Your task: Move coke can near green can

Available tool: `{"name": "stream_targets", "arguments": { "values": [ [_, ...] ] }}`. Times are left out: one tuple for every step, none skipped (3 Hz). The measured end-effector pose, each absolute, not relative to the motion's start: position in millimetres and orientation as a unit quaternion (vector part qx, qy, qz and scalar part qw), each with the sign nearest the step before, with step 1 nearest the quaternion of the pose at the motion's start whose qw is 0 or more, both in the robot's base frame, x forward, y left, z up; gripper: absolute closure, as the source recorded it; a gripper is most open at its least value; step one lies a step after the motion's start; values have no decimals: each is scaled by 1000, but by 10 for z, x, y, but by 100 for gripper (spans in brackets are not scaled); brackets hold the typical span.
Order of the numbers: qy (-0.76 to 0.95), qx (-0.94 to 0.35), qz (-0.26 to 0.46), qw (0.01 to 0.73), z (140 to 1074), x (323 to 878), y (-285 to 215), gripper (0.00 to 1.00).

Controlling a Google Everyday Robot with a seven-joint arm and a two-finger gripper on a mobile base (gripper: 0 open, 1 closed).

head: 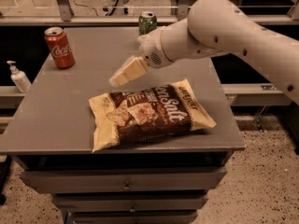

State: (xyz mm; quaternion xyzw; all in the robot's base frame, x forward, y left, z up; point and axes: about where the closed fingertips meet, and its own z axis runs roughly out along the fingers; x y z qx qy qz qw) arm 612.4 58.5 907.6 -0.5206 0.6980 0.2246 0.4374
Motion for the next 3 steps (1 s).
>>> {"name": "stream_targets", "arguments": {
  "values": [
    [682, -532, 231, 446, 9035, 6398, 941, 0],
    [662, -549, 243, 449, 8884, 6615, 1379, 0],
    [640, -555, 251, 468, 8833, 6840, 1722, 0]
  ]
}}
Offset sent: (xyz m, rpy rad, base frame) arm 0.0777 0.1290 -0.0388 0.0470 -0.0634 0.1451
